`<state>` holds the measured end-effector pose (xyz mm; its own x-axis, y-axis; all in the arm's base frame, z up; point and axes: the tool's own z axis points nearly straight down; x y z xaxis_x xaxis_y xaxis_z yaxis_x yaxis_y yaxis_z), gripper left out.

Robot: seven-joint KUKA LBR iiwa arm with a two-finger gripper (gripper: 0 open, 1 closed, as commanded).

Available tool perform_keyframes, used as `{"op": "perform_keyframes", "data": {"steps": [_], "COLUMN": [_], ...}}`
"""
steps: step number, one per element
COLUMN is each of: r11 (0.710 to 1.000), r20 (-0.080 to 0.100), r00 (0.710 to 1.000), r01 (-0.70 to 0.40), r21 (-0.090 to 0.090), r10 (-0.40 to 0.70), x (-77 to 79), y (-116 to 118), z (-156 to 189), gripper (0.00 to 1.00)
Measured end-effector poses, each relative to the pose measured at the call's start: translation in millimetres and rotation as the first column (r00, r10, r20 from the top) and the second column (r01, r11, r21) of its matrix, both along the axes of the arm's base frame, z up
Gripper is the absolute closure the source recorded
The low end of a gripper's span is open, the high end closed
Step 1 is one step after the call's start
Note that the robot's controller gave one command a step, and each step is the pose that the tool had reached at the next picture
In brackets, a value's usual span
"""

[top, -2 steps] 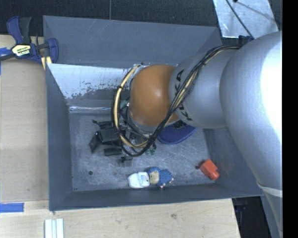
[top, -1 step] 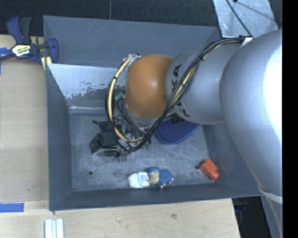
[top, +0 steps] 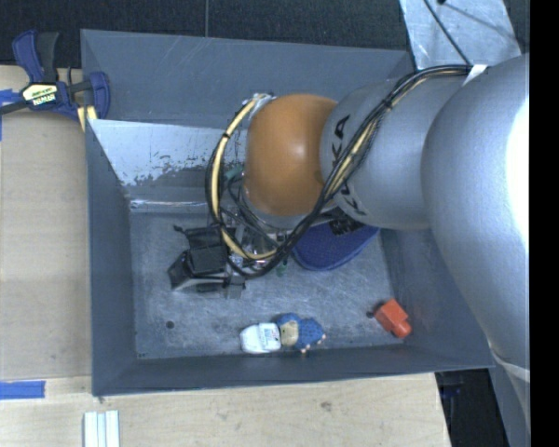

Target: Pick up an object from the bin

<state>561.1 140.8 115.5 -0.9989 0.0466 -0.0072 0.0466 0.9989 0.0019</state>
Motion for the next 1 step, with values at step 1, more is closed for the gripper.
{"op": "perform_keyframes", "data": {"steps": [1], "r11": [0.983], "r20": [-0.001], "r00": [0.983], "r01": [0.183], "r21": [0.002], "r10": [-0.183], "x": [-3.2], "y": [0.0], "z": [-44.0], "gripper": [0.00]}}
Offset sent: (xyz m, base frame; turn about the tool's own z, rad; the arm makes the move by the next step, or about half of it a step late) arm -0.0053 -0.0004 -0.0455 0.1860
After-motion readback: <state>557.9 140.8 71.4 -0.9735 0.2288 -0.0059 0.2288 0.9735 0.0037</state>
